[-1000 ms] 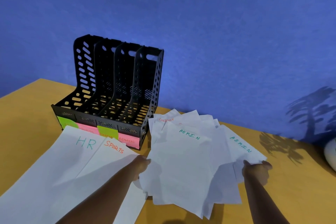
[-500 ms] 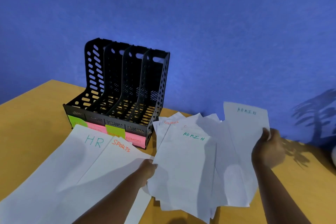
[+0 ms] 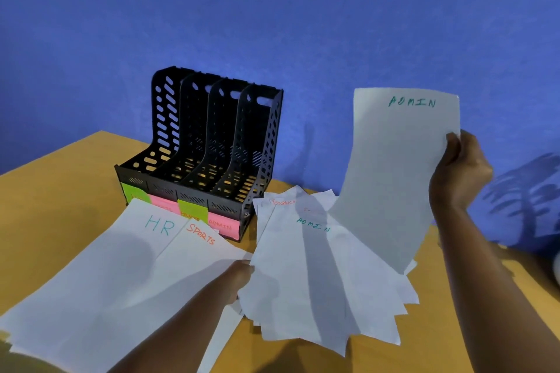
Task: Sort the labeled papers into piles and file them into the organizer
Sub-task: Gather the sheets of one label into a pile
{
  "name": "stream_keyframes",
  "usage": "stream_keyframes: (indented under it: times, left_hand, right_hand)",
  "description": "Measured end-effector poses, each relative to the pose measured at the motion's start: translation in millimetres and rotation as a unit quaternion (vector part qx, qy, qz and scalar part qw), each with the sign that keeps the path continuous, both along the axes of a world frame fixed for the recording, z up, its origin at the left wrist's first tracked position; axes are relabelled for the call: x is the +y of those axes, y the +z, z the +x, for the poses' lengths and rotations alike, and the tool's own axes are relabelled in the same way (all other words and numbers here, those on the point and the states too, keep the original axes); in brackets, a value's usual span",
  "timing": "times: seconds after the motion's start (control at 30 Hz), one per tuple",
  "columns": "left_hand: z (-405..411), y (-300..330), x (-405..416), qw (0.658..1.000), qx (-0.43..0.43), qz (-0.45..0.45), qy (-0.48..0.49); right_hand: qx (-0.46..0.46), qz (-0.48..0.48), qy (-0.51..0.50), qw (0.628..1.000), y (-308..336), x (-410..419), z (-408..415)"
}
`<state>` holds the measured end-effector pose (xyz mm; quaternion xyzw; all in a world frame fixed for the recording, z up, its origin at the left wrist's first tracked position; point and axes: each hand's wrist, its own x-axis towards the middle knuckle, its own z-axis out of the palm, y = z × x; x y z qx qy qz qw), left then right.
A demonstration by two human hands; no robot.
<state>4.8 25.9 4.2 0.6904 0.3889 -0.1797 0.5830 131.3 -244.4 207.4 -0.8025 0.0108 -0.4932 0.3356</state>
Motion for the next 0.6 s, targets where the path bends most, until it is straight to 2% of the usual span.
stream_keyframes:
  times: [0.17, 0.4, 0.47, 0.53, 0.6]
  left_hand:
    - [-1, -1, -1, 1.000, 0.008, -0.021, -0.001]
    - [-4, 5, 2, 0.996, 0.027, -0.079, 0.032]
    - [-1, -9, 7, 0.997, 0.022, -0.075, 0.023]
    - [10, -51, 20, 0.997, 0.017, -0.061, 0.032]
    - [4, -42, 15, 0.996, 0.028, -0.076, 0.035]
  right_hand:
    - [0.154, 0.009, 0.087, 0.984, -44, 9, 3]
    - [0.350, 0.028, 0.141, 0.926, -147, 31, -5]
    - [0.394, 0.040, 0.158, 0.905, -165, 35, -9]
    - [0.422, 0.059, 0.157, 0.891, -174, 39, -11]
    - [0.439, 0.077, 0.146, 0.883, -180, 40, -13]
